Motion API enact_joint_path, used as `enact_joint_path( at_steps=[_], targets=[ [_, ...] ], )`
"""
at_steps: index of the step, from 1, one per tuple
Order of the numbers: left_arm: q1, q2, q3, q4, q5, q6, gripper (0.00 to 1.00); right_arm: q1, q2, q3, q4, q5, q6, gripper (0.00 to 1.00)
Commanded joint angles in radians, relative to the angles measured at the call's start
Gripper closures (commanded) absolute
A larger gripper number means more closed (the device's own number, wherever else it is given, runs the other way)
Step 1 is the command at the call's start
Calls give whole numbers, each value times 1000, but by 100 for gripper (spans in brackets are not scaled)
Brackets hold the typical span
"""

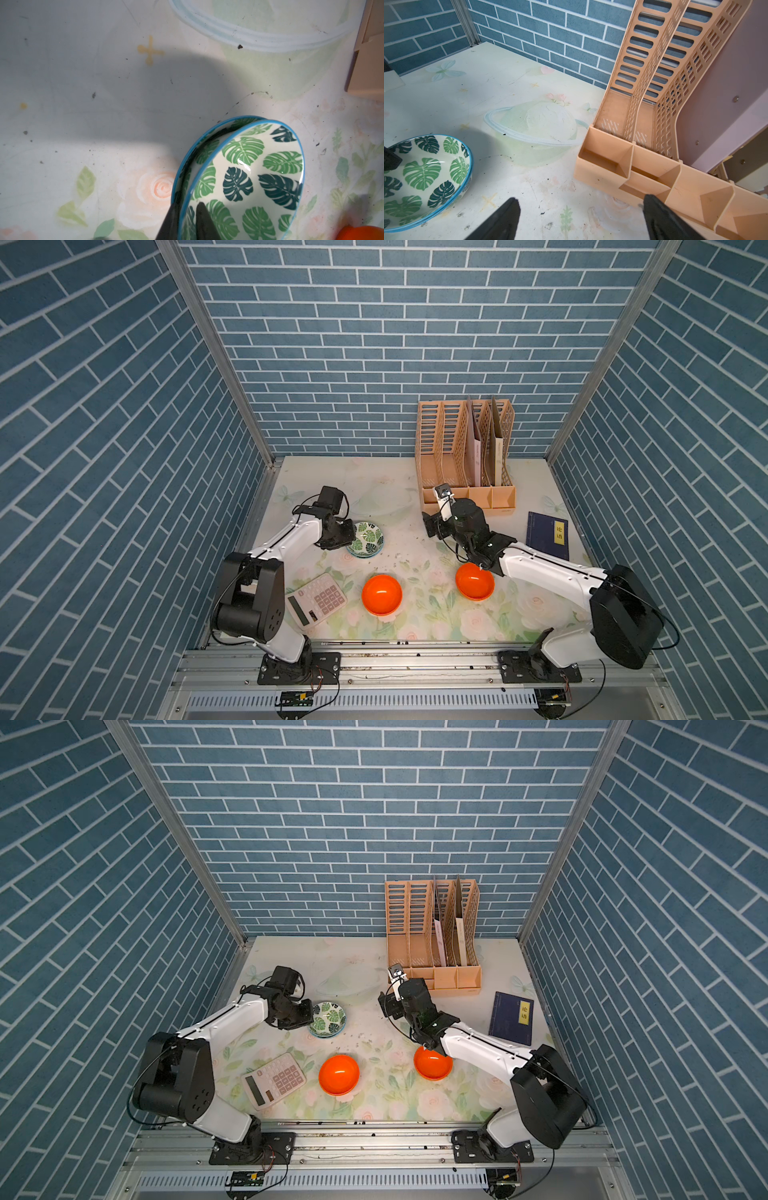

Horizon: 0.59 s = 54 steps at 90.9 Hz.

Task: Stack the bowls
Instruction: Place the bowl on the bowl.

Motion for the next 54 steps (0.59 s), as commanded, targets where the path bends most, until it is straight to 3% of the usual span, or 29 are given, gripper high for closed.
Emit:
enact_joint_path(
  at_steps=[1, 11, 54],
  targets=[
    [2, -1, 12, -18, -18, 0, 70, -1, -27, -14, 11, -9, -9, 4],
    [3, -16, 27, -44, -58, 12, 62, -1, -23, -15, 11, -17, -9, 4],
    [6, -24, 24, -45, -154, 10, 65, -1, -15, -19, 17, -45, 11, 5]
  ],
)
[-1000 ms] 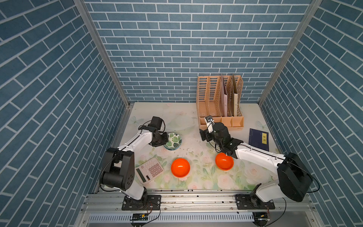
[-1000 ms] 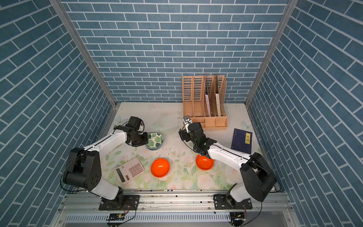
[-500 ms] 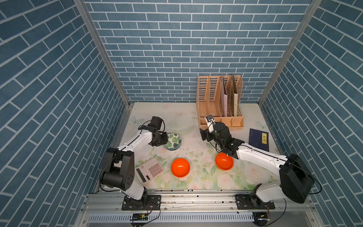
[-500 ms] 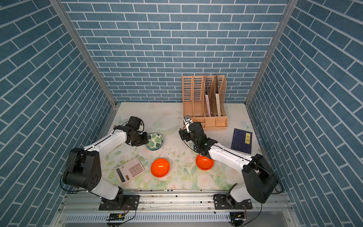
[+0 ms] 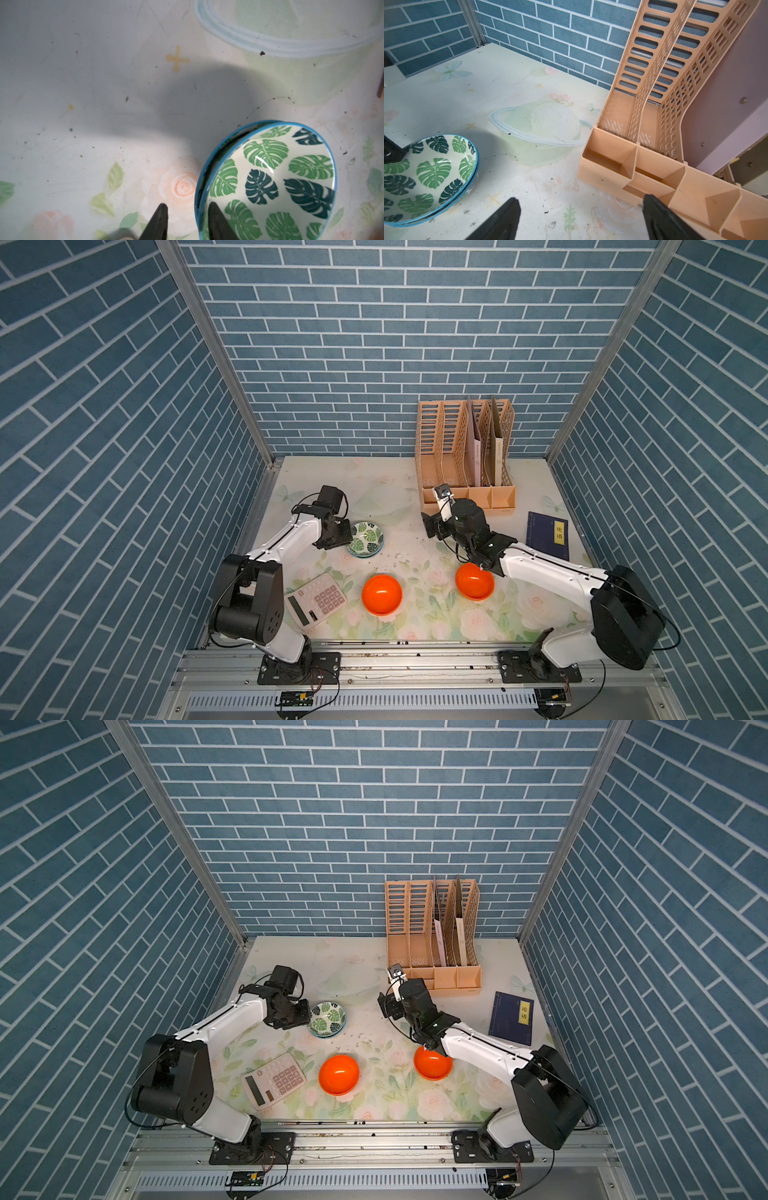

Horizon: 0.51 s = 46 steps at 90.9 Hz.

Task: Stack the bowls
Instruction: Place the bowl on the bowl.

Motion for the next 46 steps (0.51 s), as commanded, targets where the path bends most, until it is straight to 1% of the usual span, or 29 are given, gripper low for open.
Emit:
enact_joint_path(
  at_steps=[1, 36, 46],
  targets=[
    [6, -10, 11, -3, -40, 2, 65, 0, -14, -16, 17, -21, 11, 5],
    [12, 6, 5, 26, -9, -7, 66, 0, -13, -25, 20, -27, 18, 5],
    [13, 13, 7, 25, -6, -8, 68, 0, -16, -30, 26, -28, 21, 5]
  ],
)
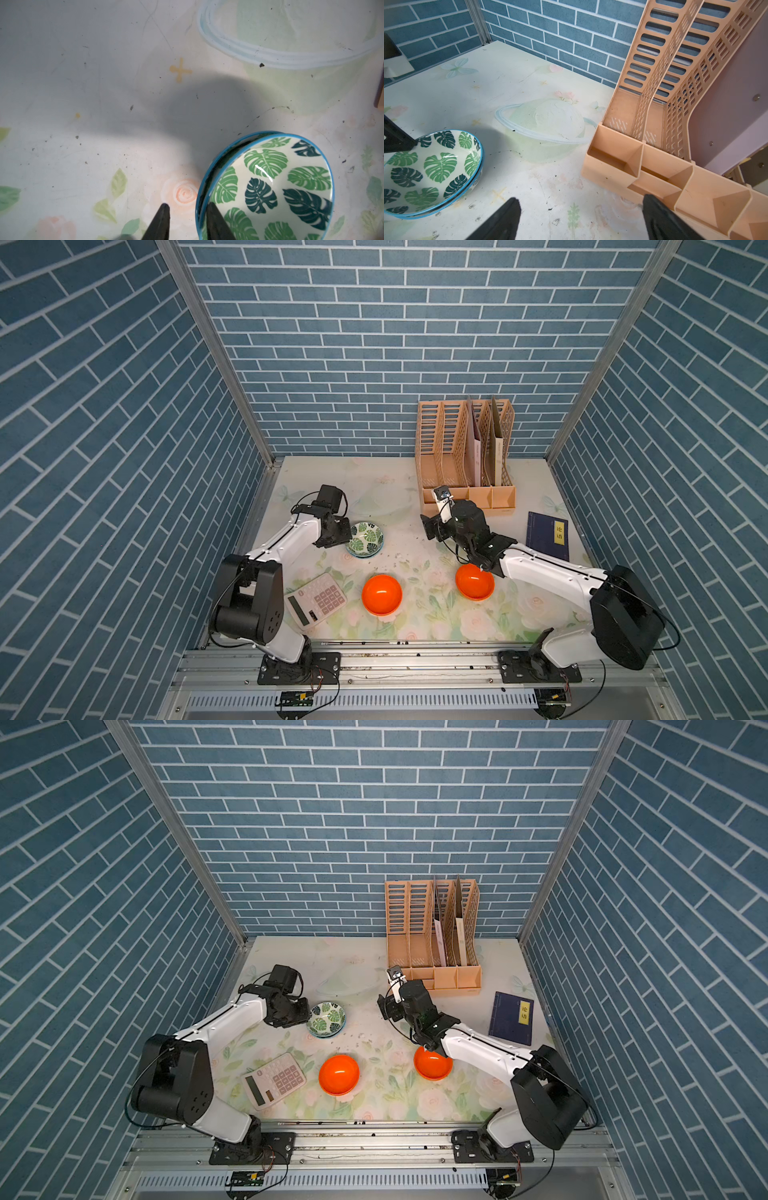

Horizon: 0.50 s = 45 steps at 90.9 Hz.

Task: Stack the bowls
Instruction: Place the bowl on the bowl.

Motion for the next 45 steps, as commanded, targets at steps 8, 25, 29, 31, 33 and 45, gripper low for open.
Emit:
enact_joint_path(
  at_steps=[8, 25, 29, 31, 33, 45],
  targets=[
    [6, -22, 24, 8, 1, -15, 68, 1, -15, -16, 19, -7, 18, 5],
    [6, 6, 107, -47, -46, 17, 70, 13, 25, 24, 17, -62, 30, 8],
    [6, 12, 95, -39, -40, 17, 72, 27, 50, 57, 5, -65, 31, 9],
    [6, 12, 85, -29, -39, 16, 73, 34, 65, 73, -1, -65, 30, 9],
    [6, 12, 72, -18, -39, 16, 74, 43, 80, 87, -5, -67, 28, 9],
    [6, 8, 8, 18, -51, 21, 81, 93, 181, 179, -30, -87, 35, 9]
  ],
)
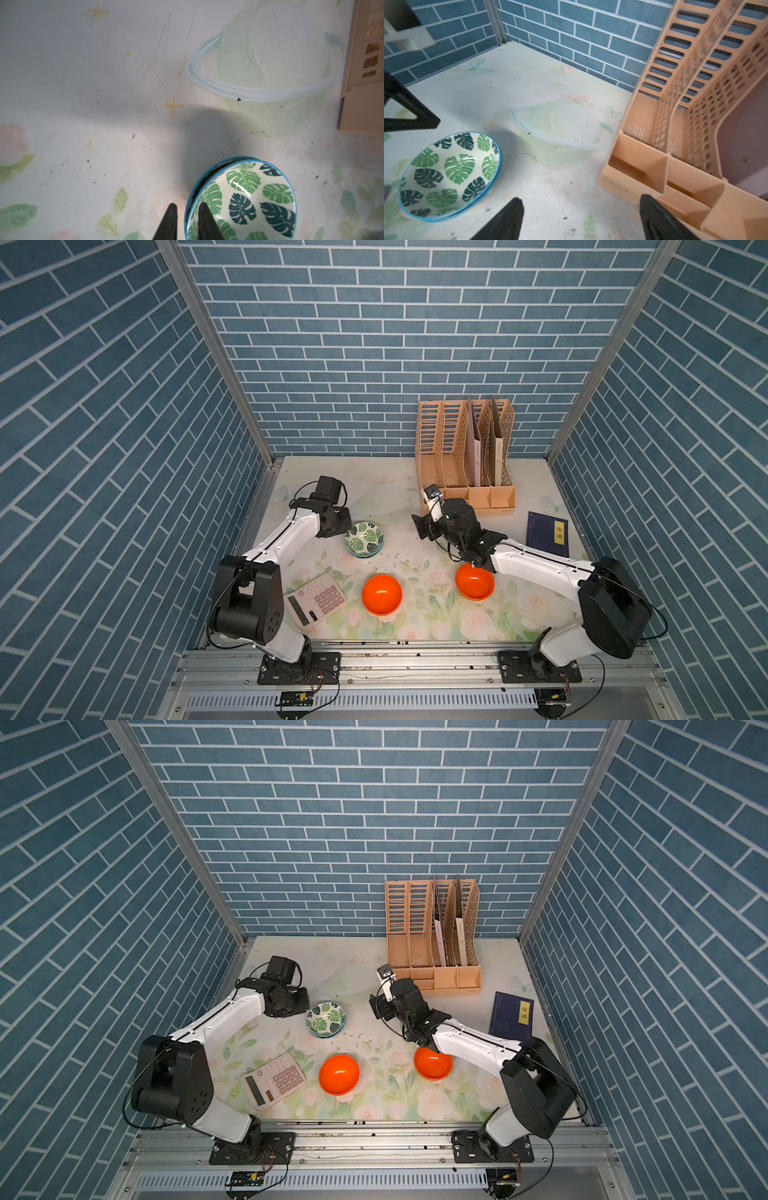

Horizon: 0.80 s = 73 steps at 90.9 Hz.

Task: Stack the bowls
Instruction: Place the bowl on the bowl.

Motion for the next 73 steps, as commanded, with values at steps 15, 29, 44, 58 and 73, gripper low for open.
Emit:
enact_joint_path(
  at_steps=[15, 29, 44, 58, 73],
  targets=[
    [4, 13, -86, 45, -1, 15, 82, 83, 168, 155, -41, -71, 60, 10],
    [4, 21, -88, 59, 12, 14, 83, 101, 262, 215, -54, -94, 92, 12],
    [6, -9, -61, 26, -24, 16, 78, 101, 317, 241, -50, -97, 118, 11],
    [7, -54, -53, 16, 13, 12, 75, 97, 342, 257, -51, -103, 147, 11],
    [6, -61, -77, 29, 52, 15, 76, 82, 372, 284, -75, -125, 173, 15]
  ],
)
